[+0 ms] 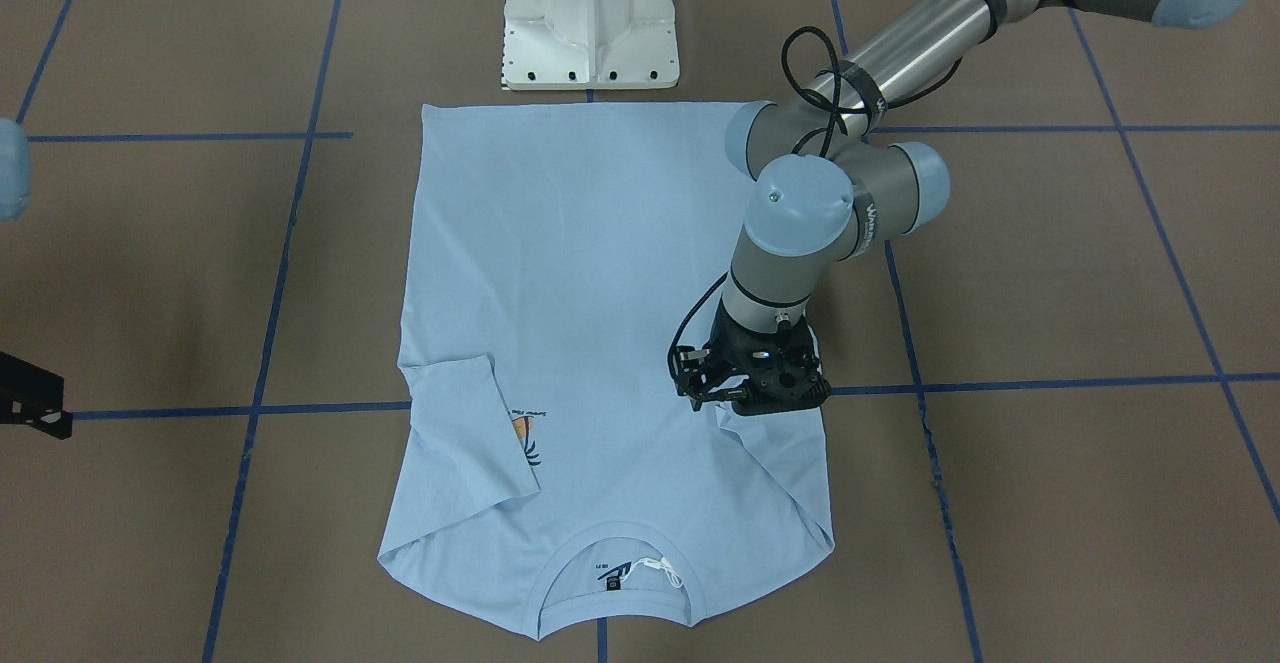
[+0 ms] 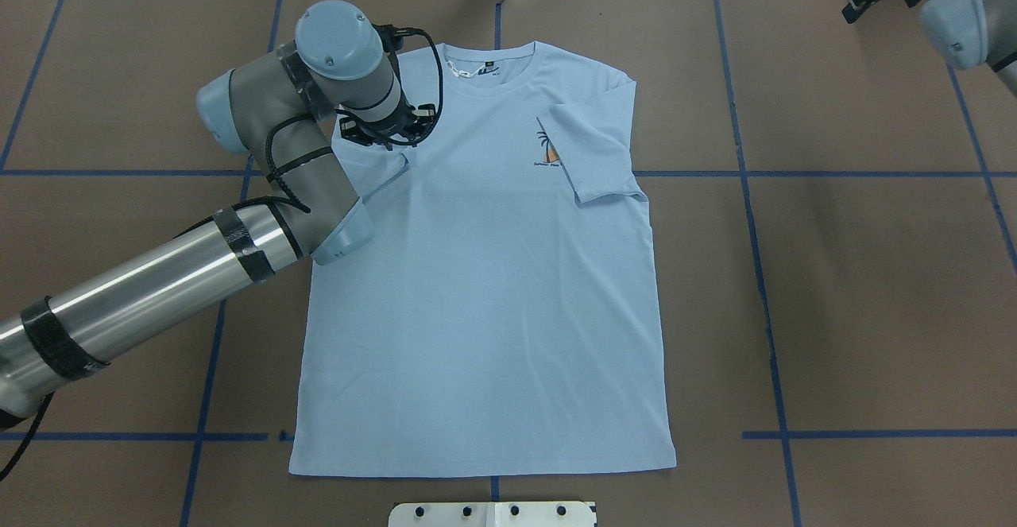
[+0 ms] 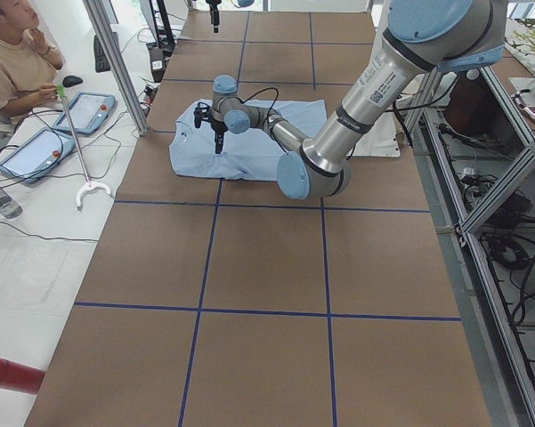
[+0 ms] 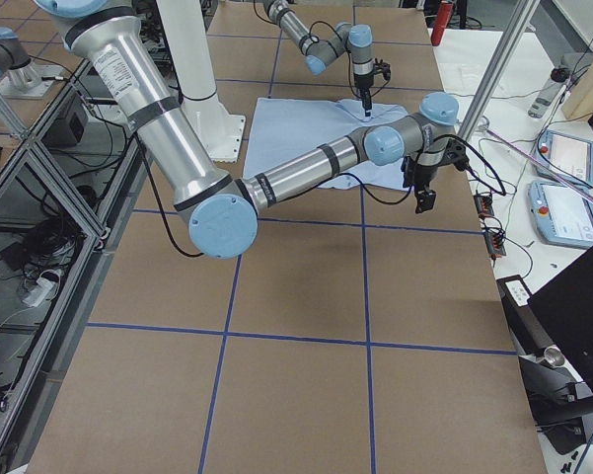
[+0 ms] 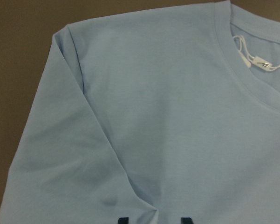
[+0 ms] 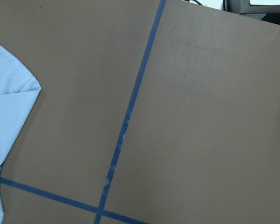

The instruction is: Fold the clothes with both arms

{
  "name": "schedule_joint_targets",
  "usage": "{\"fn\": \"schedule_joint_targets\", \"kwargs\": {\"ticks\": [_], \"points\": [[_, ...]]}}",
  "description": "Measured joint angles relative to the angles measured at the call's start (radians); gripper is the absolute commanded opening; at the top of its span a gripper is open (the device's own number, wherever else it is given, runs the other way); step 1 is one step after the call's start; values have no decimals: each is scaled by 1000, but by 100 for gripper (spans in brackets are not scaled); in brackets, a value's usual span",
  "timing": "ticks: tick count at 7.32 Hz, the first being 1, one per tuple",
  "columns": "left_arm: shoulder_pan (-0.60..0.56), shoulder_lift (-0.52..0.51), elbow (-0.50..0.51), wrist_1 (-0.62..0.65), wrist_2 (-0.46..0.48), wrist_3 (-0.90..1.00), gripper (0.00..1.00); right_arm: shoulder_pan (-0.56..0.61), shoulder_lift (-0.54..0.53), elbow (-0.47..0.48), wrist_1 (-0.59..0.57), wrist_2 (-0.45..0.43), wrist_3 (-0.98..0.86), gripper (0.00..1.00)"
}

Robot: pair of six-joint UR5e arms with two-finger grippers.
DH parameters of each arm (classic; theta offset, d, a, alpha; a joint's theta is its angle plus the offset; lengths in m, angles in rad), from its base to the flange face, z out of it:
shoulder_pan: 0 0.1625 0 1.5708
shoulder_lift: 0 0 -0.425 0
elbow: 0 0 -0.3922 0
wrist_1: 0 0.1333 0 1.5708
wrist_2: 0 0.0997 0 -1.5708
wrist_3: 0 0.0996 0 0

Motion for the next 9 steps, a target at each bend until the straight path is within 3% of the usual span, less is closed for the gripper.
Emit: {"fn": "schedule_joint_targets", "kwargs": {"ticks": [3, 7, 9], "points": [[3, 179, -264, -3, -49, 1, 100, -183, -151, 282, 67, -63, 413, 100], [106, 409, -538, -39, -1, -21, 100, -603, -403, 601, 293, -395, 1052, 98], [183, 555, -613, -146, 83, -85, 90, -817, -498, 720, 305, -586, 1280, 95]]}}
